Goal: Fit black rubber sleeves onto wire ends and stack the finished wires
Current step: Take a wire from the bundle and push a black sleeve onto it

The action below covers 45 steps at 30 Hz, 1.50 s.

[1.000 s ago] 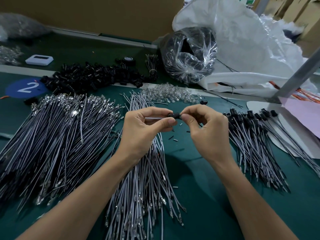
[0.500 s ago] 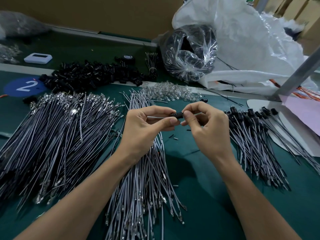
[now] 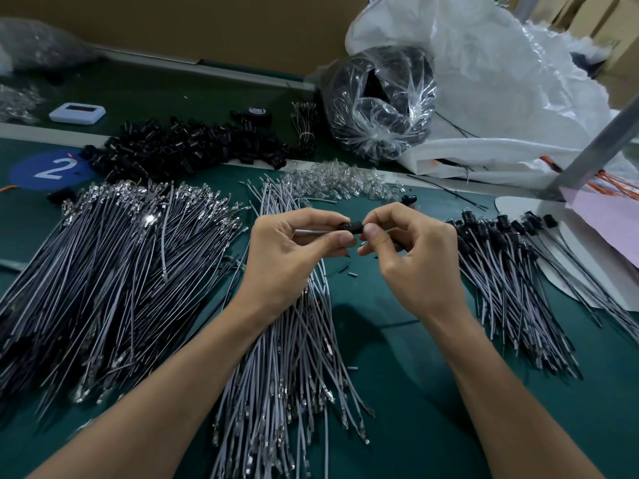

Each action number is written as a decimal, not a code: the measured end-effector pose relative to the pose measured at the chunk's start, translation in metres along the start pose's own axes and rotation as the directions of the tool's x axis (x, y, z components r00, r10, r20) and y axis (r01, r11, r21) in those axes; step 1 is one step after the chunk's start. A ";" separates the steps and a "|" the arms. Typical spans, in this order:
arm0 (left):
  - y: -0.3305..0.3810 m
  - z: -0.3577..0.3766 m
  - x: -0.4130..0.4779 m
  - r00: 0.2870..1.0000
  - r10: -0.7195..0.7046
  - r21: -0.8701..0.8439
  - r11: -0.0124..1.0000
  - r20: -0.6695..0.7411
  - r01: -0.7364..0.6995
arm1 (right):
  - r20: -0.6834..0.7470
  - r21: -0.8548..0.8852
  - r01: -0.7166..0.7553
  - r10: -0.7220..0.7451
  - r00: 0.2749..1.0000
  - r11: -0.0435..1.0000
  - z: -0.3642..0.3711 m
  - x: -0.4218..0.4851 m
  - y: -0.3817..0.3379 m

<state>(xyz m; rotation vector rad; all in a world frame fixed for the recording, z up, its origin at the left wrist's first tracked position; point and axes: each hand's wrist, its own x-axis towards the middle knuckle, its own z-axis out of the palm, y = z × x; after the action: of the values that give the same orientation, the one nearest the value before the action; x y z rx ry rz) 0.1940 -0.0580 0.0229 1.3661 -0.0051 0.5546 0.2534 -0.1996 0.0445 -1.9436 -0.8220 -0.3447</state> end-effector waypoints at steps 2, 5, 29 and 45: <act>0.000 0.000 0.000 1.000 -0.007 0.001 1.000 0.001 0.007 | -0.001 -0.002 0.007 -0.007 1.000 1.000 0.001 0.000 0.000; -0.001 0.000 0.001 1.000 -0.007 0.003 1.000 0.011 0.007 | -0.023 -0.008 0.008 -0.008 1.000 1.000 0.002 0.000 0.001; -0.001 0.002 -0.001 0.999 0.035 0.024 0.999 -0.021 -0.035 | -0.063 -0.078 0.035 -0.040 0.997 0.996 0.004 0.001 0.003; 0.000 -0.001 -0.002 0.997 0.069 0.184 0.980 0.017 -0.071 | 0.000 -0.108 0.043 -0.043 0.999 0.993 0.000 0.002 0.004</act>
<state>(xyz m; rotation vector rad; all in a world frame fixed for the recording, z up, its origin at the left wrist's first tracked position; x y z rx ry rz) 0.1921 -0.0580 0.0217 1.5541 -0.0110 0.6186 0.2577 -0.2000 0.0426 -2.0277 -0.8600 -0.4247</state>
